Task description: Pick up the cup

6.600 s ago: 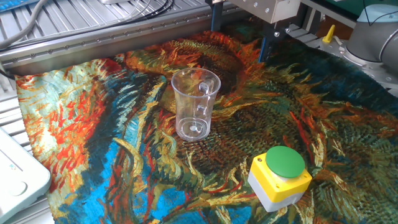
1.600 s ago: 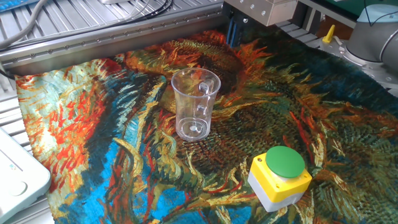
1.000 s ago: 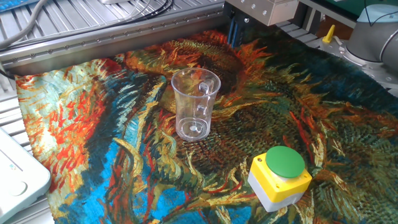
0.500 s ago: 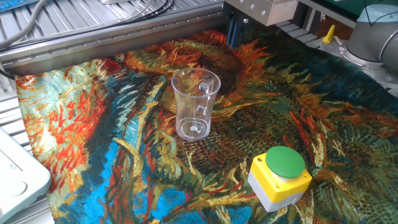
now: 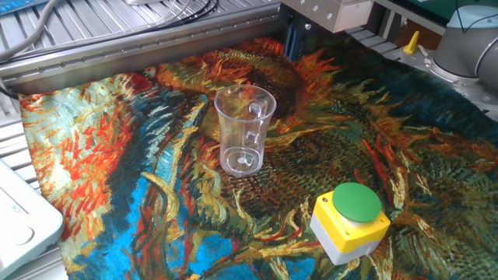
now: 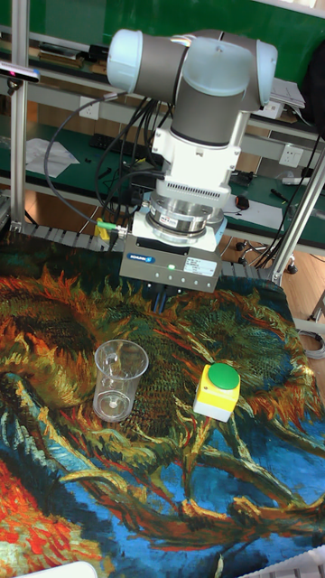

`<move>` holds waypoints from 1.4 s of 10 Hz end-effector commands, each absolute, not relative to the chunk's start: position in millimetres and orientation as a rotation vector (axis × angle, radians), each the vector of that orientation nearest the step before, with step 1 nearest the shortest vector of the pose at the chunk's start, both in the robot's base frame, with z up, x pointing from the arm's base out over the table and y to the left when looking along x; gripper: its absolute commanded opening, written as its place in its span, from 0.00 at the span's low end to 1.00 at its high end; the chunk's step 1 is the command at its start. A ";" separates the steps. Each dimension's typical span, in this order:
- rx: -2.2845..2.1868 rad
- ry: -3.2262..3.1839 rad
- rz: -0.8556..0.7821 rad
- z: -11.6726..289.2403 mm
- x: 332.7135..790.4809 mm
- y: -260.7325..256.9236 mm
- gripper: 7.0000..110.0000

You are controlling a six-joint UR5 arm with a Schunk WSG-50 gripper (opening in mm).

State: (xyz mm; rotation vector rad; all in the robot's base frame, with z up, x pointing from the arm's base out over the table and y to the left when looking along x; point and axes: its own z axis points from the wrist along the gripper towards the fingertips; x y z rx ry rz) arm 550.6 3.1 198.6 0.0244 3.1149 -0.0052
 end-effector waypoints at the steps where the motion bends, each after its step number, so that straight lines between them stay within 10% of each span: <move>1: 0.035 3.111 0.043 199.3 551.5 9.9 0.00; 14: 0.040 3.115 0.067 196.1 549.2 10.3 0.00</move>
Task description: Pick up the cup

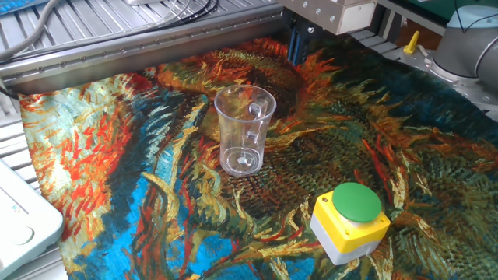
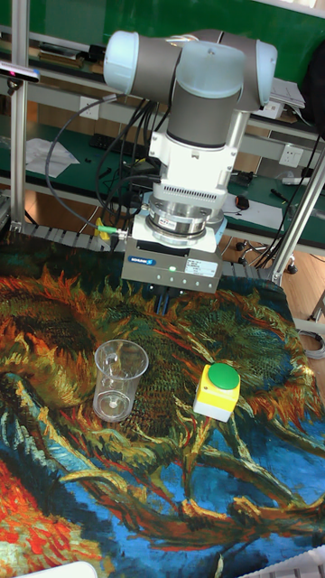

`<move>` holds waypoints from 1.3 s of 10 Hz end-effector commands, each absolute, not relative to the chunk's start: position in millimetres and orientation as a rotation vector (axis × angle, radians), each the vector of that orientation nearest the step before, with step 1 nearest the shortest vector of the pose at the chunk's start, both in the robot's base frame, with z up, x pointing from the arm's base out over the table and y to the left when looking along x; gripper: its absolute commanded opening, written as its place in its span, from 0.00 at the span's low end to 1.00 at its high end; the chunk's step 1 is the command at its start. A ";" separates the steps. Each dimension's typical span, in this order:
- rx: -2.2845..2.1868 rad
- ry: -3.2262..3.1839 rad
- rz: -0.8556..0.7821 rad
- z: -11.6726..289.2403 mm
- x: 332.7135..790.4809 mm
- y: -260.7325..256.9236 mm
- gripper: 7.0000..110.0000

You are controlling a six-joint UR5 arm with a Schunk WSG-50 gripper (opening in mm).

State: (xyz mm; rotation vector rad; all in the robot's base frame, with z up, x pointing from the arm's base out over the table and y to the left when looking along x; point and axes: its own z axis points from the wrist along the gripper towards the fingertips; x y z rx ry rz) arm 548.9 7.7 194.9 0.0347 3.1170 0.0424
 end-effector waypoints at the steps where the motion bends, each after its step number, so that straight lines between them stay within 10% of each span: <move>1: 0.040 3.117 0.064 196.0 548.8 10.0 0.00; 13: 0.044 3.056 0.048 196.3 564.0 8.2 0.00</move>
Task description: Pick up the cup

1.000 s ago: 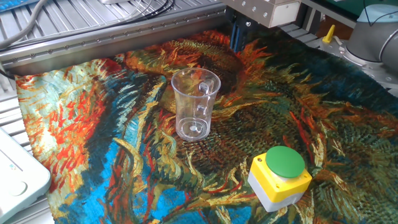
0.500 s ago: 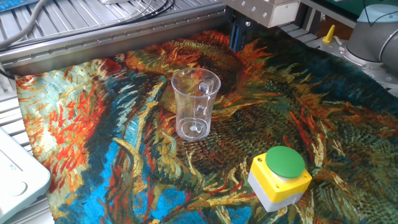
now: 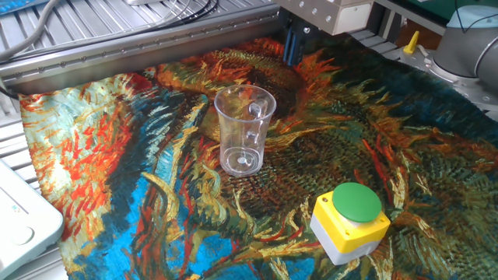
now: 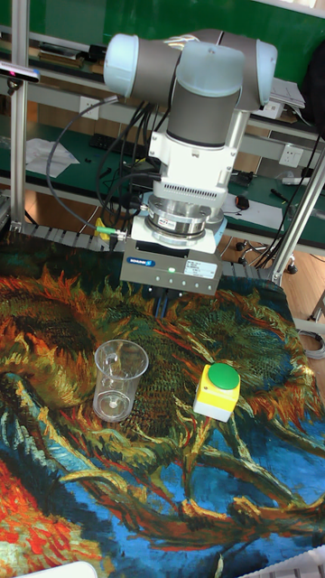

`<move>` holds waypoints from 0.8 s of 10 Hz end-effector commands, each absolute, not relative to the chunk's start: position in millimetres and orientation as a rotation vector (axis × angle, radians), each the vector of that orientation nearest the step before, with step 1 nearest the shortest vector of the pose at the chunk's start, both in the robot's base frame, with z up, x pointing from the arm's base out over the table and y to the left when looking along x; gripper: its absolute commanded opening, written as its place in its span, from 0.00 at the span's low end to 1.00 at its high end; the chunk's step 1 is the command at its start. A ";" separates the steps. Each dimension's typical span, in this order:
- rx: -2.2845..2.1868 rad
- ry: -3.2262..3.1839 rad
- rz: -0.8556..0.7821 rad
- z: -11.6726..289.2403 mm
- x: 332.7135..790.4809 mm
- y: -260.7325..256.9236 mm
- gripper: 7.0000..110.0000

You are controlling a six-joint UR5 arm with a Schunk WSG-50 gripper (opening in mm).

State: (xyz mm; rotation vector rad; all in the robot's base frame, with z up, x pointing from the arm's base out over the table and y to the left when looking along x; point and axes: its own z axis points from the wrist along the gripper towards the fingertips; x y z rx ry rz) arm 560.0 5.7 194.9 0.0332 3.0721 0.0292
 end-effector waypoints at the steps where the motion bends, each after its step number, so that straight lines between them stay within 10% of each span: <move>1: 0.044 3.056 0.046 196.0 563.9 7.8 0.00; 8: 0.036 3.062 0.012 195.4 562.2 2.8 0.00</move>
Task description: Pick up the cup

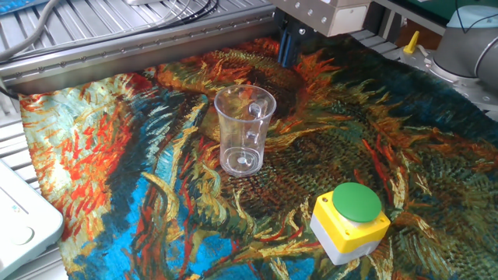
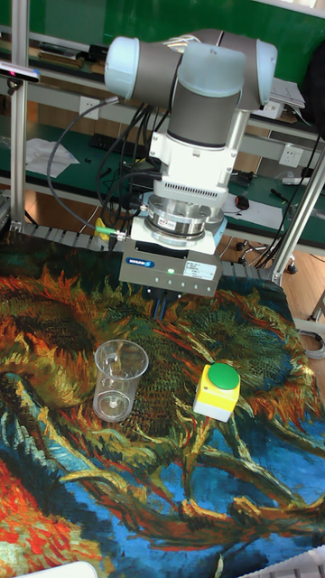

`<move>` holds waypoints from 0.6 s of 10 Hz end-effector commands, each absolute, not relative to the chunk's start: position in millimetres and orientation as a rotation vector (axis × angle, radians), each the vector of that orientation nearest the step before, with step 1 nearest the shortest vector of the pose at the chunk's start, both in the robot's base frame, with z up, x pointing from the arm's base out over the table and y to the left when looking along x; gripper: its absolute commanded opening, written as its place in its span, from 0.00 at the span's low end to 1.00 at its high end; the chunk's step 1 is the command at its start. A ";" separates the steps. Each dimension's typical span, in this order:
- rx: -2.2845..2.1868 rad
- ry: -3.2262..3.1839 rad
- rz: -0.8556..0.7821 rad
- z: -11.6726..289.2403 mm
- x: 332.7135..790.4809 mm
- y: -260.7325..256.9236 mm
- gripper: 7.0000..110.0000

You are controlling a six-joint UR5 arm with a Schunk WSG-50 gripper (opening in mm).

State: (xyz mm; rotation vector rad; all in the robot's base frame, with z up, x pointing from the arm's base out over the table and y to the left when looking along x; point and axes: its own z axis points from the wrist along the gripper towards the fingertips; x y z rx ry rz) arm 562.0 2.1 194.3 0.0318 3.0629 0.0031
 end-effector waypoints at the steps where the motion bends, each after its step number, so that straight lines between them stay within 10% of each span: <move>1: 0.040 3.065 0.010 195.4 561.4 2.4 0.00; 6: 0.055 3.086 0.008 195.0 556.1 2.1 0.00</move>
